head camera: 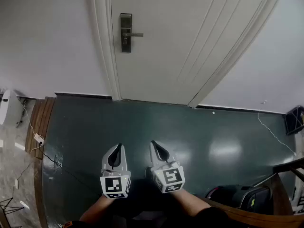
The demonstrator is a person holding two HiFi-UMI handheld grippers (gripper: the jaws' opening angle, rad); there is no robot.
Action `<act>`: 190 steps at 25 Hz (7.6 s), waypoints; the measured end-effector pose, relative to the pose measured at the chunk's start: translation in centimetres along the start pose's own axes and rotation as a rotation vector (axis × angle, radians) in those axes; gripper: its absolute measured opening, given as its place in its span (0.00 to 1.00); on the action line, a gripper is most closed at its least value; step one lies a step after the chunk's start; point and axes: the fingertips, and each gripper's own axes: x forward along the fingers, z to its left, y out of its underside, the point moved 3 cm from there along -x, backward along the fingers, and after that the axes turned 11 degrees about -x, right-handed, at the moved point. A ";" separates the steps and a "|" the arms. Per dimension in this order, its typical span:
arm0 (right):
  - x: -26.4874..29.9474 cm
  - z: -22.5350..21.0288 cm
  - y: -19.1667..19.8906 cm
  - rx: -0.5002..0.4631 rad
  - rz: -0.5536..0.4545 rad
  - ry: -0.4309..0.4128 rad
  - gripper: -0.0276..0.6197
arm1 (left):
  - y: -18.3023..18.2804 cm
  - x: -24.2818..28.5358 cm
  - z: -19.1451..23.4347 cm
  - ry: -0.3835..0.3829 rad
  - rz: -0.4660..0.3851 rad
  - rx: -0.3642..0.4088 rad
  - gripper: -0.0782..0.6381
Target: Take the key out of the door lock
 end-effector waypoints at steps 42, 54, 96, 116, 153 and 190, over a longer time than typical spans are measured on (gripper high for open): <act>8.8 10.7 -3.8 -0.038 -0.016 -0.089 0.03 | -2.7 -4.3 14.7 -0.145 -0.097 -0.084 0.13; 21.1 2.5 -4.4 0.048 -0.007 -0.087 0.03 | -5.9 8.3 17.8 -0.194 -0.044 -0.036 0.13; 48.3 -9.4 -9.2 0.363 0.053 0.214 0.03 | -15.6 43.5 33.6 0.225 0.085 0.019 0.13; 56.5 -16.6 -8.5 0.860 -0.046 -0.163 0.15 | -16.9 50.4 28.5 0.180 0.059 0.044 0.16; 56.8 -15.1 -7.2 1.375 -0.101 -0.353 0.07 | -16.1 49.0 28.7 0.055 0.062 0.043 0.16; 47.2 1.6 -10.7 0.969 -0.093 -0.339 0.07 | -15.6 31.4 33.4 0.101 0.050 0.030 0.13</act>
